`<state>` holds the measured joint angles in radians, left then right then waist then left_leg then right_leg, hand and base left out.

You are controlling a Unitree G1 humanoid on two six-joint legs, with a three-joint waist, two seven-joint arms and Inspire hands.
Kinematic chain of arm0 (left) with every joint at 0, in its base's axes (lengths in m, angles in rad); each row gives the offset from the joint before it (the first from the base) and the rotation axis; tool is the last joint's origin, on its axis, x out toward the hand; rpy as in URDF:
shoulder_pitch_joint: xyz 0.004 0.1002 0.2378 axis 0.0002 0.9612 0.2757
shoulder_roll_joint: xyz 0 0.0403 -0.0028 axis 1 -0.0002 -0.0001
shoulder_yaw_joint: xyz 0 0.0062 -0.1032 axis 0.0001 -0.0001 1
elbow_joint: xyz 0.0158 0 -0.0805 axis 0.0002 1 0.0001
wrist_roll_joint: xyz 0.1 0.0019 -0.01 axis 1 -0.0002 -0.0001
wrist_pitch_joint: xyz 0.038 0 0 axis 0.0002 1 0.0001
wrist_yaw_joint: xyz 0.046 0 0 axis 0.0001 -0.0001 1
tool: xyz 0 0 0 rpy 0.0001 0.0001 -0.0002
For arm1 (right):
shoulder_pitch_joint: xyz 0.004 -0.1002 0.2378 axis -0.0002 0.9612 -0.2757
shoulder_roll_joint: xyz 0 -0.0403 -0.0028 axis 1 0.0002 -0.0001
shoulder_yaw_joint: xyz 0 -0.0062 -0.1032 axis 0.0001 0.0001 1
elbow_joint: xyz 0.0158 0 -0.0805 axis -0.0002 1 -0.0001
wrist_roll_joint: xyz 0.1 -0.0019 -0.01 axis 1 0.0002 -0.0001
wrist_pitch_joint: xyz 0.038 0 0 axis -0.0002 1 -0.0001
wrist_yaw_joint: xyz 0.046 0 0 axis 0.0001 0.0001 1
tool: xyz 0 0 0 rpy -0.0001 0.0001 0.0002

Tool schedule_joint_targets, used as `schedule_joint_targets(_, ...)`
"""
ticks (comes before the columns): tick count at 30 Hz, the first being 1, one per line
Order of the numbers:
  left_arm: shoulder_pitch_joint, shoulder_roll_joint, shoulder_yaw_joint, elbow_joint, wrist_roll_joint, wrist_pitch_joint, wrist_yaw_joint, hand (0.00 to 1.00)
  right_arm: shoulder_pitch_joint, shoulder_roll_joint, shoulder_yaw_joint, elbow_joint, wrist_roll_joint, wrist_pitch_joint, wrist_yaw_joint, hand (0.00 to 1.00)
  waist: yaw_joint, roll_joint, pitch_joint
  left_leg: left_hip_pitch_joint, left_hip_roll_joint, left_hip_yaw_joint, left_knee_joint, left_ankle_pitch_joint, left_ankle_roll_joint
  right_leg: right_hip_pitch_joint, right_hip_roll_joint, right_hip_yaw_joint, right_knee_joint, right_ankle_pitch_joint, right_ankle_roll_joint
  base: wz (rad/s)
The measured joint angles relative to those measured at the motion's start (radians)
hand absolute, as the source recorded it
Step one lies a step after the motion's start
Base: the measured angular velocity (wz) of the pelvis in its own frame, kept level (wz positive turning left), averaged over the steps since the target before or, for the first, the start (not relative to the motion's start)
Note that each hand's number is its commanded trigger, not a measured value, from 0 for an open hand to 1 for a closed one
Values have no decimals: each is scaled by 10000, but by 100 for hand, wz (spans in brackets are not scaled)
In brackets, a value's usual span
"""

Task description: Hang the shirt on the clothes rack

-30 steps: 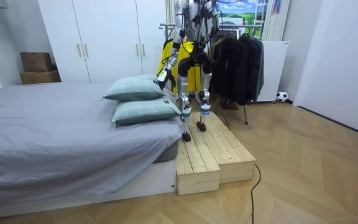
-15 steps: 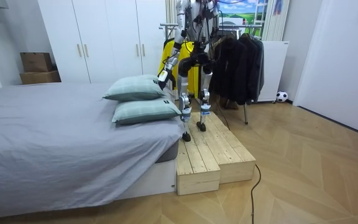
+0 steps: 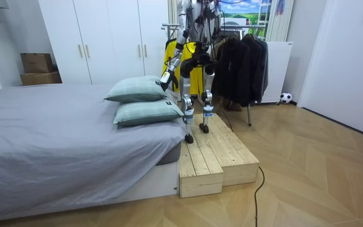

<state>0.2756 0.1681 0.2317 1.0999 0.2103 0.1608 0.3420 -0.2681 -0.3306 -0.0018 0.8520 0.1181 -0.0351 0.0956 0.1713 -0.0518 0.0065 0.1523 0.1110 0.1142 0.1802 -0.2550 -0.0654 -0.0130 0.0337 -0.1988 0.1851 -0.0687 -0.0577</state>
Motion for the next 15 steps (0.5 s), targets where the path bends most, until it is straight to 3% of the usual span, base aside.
schedule_joint_targets(1, -1, 0, 0, -1, 0, -15, 1, 0, 12, 0, 1, 0, 0, -13, -27, 67, 0, 3, -1, -1, 0, -18, -1, 0, 0, 3, 0, -13, 0, -1, 1, 3)
schedule_joint_targets(2, -1, 0, -1, -1, 0, -32, 3, 0, 26, 5, 2, 0, 0, -33, -69, 45, 1, 5, -3, -2, 0, -35, -1, 0, 0, 9, -1, -25, 0, -2, 0, 3)
schedule_joint_targets(3, -1, 0, -1, -1, 0, -44, 4, 0, 36, 6, 3, 0, 0, -54, -73, 6, 1, 6, -4, -2, 0, -41, -1, 0, 0, 11, -2, -29, 0, -2, 0, 0)
schedule_joint_targets(4, 0, 0, -4, -1, 0, -56, 7, 0, 51, 10, 2, 0, 16, -78, -92, 6, 1, 10, -6, -2, 0, -50, -1, 1, 1, 13, -3, -36, 0, -3, 0, 0)
schedule_joint_targets(5, 0, -1, -8, -1, 0, -56, 11, 0, 55, 17, 2, 1, 63, -78, -148, 0, 1, 15, -8, -4, 0, -53, -1, 1, 1, 14, -3, -39, 0, -3, 0, 0)
schedule_joint_targets(15, 0, -43, -8, -1, -1, -57, 17, 0, 575, 55, -67, 14, 527, -47, -283, 0, -54, 114, -18, -11, 0, -56, -13, 1, 1, -9, -5, -42, 2, -4, -1, 0)
